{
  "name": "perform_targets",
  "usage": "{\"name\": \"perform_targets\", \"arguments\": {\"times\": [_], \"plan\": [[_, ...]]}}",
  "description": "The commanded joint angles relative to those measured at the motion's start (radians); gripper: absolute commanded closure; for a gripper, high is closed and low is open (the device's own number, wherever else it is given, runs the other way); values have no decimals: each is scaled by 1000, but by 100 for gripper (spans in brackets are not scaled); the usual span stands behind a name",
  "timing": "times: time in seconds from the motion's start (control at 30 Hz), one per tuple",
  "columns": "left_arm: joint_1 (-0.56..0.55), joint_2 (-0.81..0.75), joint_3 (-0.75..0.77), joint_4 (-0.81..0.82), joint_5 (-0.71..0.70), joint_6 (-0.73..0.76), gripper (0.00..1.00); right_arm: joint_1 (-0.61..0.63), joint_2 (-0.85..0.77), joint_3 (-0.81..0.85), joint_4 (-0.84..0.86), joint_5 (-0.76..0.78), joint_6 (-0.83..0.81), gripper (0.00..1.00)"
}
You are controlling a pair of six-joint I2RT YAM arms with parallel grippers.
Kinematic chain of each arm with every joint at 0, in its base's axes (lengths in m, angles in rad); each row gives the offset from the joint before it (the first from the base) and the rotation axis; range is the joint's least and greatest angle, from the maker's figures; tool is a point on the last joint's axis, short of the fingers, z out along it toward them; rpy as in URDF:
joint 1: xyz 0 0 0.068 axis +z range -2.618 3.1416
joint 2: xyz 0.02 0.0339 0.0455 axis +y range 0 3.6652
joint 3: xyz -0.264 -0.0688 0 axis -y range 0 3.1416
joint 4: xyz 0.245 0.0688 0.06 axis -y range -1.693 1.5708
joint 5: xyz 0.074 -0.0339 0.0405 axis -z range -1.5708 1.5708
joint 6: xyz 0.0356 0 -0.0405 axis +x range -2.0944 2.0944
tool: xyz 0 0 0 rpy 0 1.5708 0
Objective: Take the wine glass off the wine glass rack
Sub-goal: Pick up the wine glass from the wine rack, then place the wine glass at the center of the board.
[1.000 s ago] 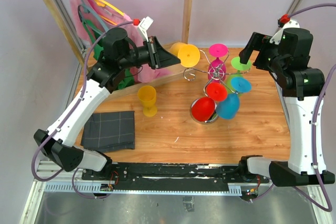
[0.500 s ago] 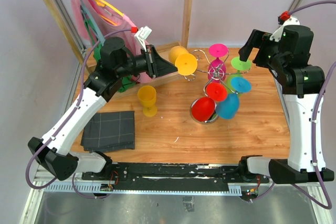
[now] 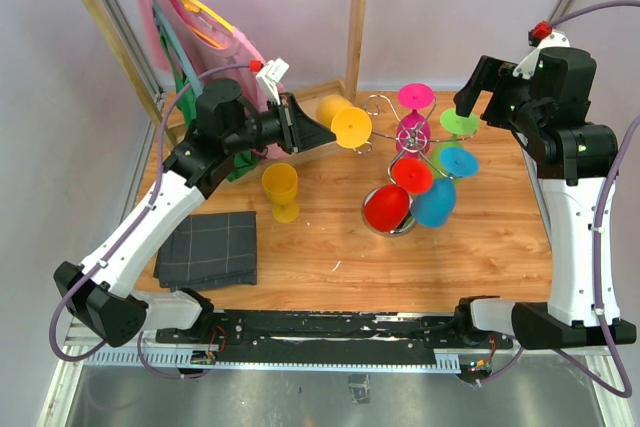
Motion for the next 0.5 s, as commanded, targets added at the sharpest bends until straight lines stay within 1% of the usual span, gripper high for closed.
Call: {"name": "perform_targets", "arguments": {"times": [0.0, 0.23, 0.47], "plan": [[-5, -33, -17, 35, -47, -3, 100, -16, -7, 22, 17, -2, 6, 1], [7, -42, -50, 17, -94, -29, 100, -16, -12, 24, 8, 1, 4, 1], [10, -48, -60, -12, -163, -25, 100, -16, -13, 33, -1, 2, 1, 2]]}}
